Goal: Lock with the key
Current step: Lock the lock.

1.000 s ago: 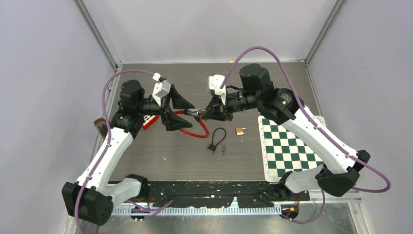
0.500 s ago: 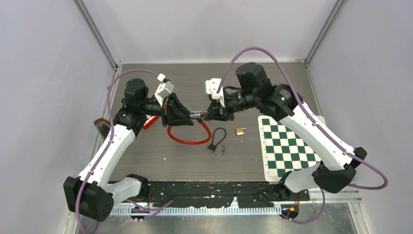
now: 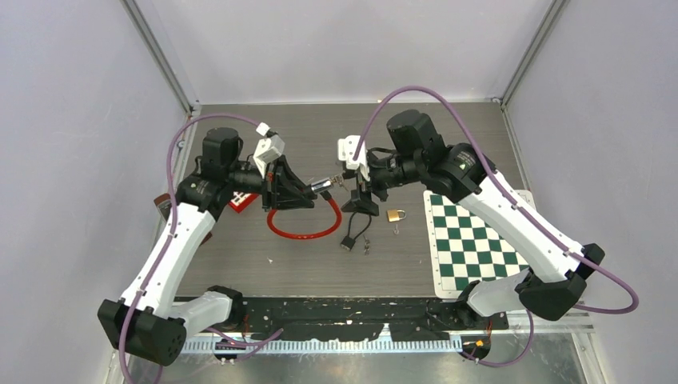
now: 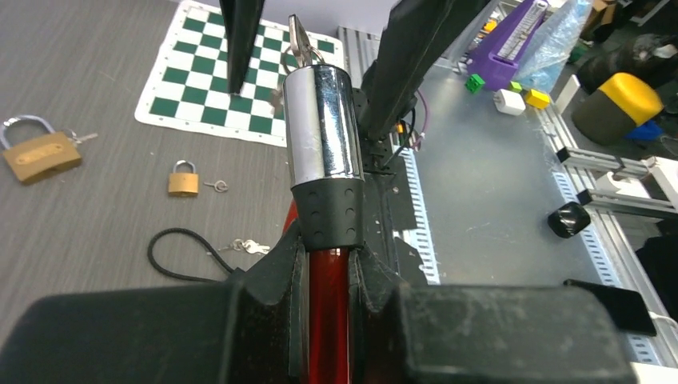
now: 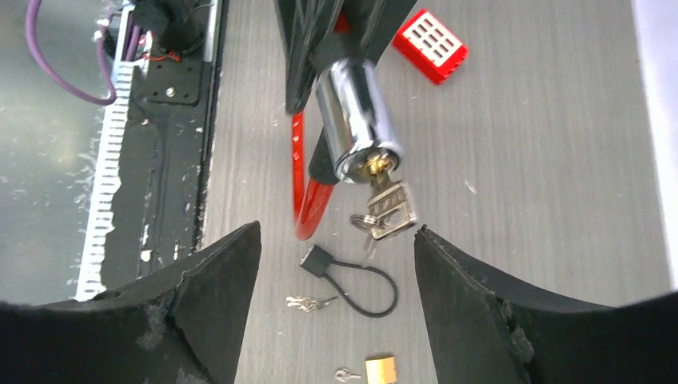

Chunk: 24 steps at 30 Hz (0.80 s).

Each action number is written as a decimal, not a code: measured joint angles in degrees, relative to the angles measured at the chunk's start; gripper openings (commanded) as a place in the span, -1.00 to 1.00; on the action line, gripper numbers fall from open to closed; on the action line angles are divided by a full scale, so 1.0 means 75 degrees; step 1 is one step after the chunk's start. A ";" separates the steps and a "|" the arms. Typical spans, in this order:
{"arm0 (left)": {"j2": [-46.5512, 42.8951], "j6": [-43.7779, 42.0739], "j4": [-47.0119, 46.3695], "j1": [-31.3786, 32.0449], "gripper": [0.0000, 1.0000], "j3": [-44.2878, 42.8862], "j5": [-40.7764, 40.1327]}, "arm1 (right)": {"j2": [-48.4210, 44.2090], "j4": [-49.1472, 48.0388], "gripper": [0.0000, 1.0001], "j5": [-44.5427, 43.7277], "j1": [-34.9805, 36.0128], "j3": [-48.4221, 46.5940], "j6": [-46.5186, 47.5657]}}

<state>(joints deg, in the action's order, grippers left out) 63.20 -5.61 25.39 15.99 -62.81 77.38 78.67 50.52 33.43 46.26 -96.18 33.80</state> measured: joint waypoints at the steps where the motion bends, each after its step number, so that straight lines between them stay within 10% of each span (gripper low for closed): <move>1: 0.0000 -0.0286 0.0341 0.0000 -1.00 -0.0172 -0.0038 | -0.0052 -0.0085 0.51 0.0076 0.0000 0.0204 -0.0058; 16: -0.0638 -0.3759 0.4141 0.0140 -1.00 -0.1003 -0.1944 | -0.0326 -0.1119 0.48 0.0627 -0.0020 0.1309 -0.0475; 24: -0.0638 -0.4264 0.4607 0.0157 -1.00 -0.1037 -0.2224 | -0.0455 -0.1405 0.13 0.1241 -0.0032 0.1134 -0.0708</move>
<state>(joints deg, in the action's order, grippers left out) 58.41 -37.58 59.94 17.17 -70.59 60.71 75.26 39.99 42.74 46.02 -87.68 28.49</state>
